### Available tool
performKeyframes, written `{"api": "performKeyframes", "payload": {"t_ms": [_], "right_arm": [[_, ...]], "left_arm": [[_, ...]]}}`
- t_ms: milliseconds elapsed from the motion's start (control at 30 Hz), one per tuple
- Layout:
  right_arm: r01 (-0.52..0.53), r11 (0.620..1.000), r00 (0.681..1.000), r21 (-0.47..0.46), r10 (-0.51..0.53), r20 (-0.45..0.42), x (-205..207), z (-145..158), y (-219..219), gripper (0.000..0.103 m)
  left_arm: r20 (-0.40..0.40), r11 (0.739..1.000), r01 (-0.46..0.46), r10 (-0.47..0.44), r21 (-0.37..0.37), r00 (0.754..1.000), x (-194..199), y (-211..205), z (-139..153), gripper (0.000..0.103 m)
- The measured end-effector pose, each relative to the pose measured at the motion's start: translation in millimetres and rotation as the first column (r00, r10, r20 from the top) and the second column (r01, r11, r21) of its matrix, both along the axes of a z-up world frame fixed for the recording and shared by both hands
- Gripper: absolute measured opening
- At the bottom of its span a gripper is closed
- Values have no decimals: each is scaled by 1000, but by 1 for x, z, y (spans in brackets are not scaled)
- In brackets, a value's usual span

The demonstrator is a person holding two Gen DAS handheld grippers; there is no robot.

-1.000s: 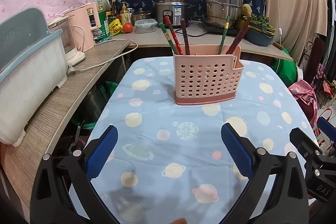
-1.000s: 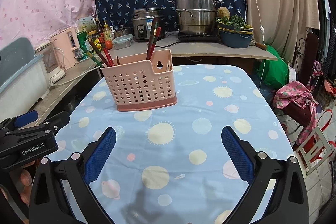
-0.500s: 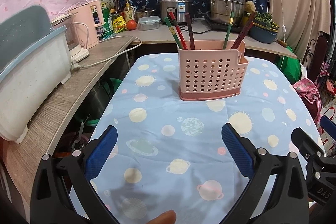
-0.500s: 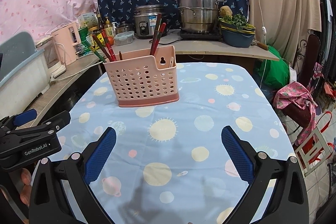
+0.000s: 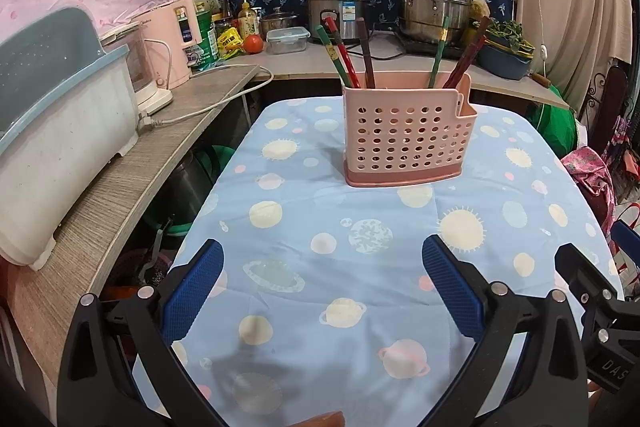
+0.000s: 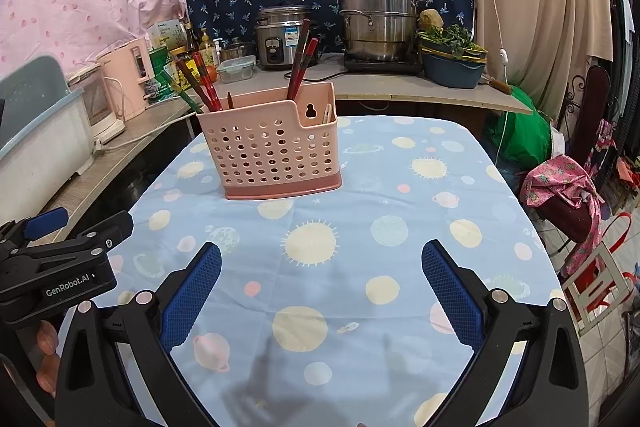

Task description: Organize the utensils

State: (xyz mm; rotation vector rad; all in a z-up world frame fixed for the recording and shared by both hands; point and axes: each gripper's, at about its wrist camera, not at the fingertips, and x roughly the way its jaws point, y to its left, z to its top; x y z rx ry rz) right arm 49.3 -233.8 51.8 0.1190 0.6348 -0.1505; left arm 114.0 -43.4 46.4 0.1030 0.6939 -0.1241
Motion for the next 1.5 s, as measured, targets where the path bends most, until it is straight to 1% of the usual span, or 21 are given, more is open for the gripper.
{"api": "performKeyframes", "payload": {"t_ms": [867, 1100, 1500], "right_arm": [[3, 1000, 1000, -8, -3, -2, -1, -1, 1, 97], [7, 1000, 1000, -12, -7, -5, -1, -2, -3, 97], [10, 1000, 1000, -10, -10, -8, -1, -4, -4, 97]], "left_arm": [[7, 1000, -11, 11, 13, 1000, -2, 0, 3, 95], [10, 999, -28, 28, 16, 1000, -1, 1, 4, 95], [0, 999, -32, 32, 14, 999, 1, 0, 2, 95]]}}
